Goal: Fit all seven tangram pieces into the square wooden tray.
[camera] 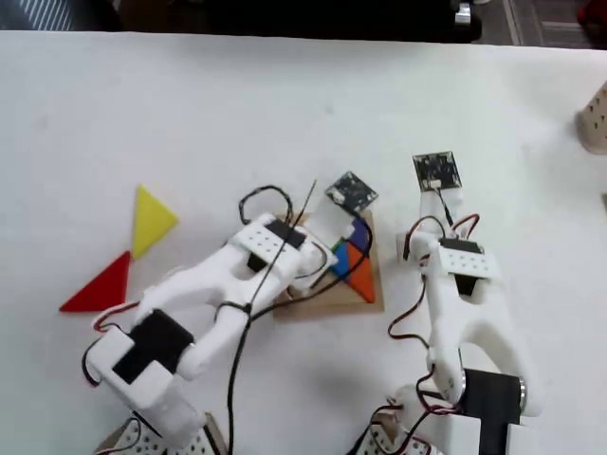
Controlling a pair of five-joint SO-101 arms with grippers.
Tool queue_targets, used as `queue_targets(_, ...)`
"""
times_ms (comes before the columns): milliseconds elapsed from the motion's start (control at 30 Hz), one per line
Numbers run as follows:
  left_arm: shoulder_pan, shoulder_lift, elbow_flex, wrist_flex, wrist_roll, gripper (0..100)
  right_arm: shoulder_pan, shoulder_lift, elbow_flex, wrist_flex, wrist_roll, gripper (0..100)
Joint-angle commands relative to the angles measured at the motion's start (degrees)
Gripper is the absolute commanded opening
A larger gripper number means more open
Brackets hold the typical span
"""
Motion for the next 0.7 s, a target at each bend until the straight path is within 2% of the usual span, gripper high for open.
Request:
queue_targets(0,1.01,1.54,-4.31,-2.46,0.7,2,-0.66,-1.01,-2.64,0.13,0.62,1.8)
queue_targets(233,0.92,0.92,-4.13,-4.31,0.7,2,-0.66,-0.84,-2.64,0.04,0.62,1.8)
queue_targets(433,0.22,-3.21,-4.04,1.85,0.44,2,-0.66,-0.84,-2.64,0.04,0.62,1.8)
queue_targets(667,-7.08,-10.15,-4.04,5.8,0.18,2,-0.66,-0.84,-2.64,-0.04,0.7,1.8)
